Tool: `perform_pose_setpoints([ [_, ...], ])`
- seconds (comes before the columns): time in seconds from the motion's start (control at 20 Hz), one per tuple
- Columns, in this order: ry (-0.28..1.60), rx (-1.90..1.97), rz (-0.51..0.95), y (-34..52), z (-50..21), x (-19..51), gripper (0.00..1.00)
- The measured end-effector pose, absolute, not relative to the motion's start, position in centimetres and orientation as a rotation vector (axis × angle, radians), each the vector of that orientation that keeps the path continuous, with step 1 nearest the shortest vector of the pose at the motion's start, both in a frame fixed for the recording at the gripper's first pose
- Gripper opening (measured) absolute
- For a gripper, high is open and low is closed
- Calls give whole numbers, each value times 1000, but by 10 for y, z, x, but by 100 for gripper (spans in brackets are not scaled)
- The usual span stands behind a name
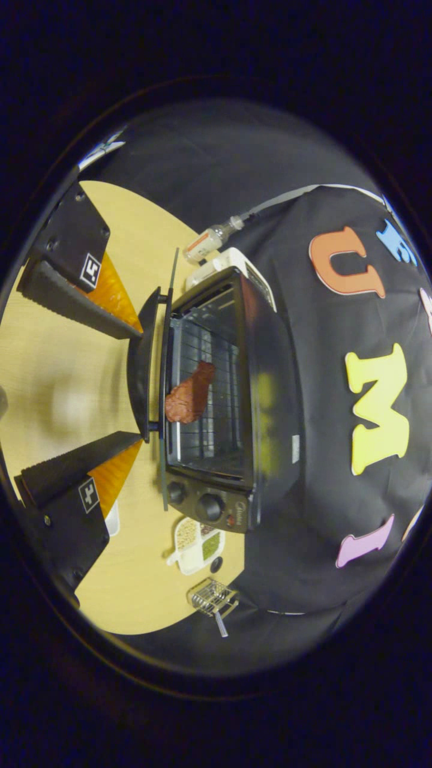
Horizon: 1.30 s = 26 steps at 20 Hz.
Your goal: Open the toaster oven, put the food inside, and close the toaster oven door.
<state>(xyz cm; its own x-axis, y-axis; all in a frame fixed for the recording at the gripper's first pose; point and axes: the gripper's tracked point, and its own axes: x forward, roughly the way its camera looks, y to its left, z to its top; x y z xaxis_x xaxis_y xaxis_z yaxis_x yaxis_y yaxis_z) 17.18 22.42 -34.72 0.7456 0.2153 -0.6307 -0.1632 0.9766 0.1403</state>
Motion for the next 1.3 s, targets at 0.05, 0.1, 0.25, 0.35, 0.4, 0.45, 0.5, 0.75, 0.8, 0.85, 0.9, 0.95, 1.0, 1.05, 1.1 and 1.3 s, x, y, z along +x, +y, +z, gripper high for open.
perform_pose_setpoints([
  [0.05, 678, 64, 197, 222, -340, 181, 100],
  [0.1, 661, 57, 192, 223, -334, 188, 100],
  [0.25, 624, 55, 184, 217, -318, 194, 96],
  [0.35, 616, 57, 181, 211, -314, 187, 96],
  [0.4, 614, 62, 179, 207, -313, 183, 96],
  [0.45, 612, 64, 169, 200, -310, 181, 96],
  [0.5, 607, 66, 160, 194, -307, 178, 96],
  [0.75, 557, 41, 104, 151, -281, 164, 96],
  [0.8, 546, 38, 94, 142, -275, 159, 97],
  [0.85, 529, 37, 87, 134, -264, 153, 97],
  [0.9, 508, 35, 77, 124, -251, 148, 97],
  [0.95, 482, 30, 65, 113, -236, 143, 97],
  [1.0, 451, 30, 54, 103, -219, 138, 97],
  [1.05, 416, 35, 42, 92, -199, 132, 97],
  [1.1, 383, 43, 31, 81, -180, 126, 97],
  [1.3, 243, 54, -9, 38, -103, 98, 98],
])
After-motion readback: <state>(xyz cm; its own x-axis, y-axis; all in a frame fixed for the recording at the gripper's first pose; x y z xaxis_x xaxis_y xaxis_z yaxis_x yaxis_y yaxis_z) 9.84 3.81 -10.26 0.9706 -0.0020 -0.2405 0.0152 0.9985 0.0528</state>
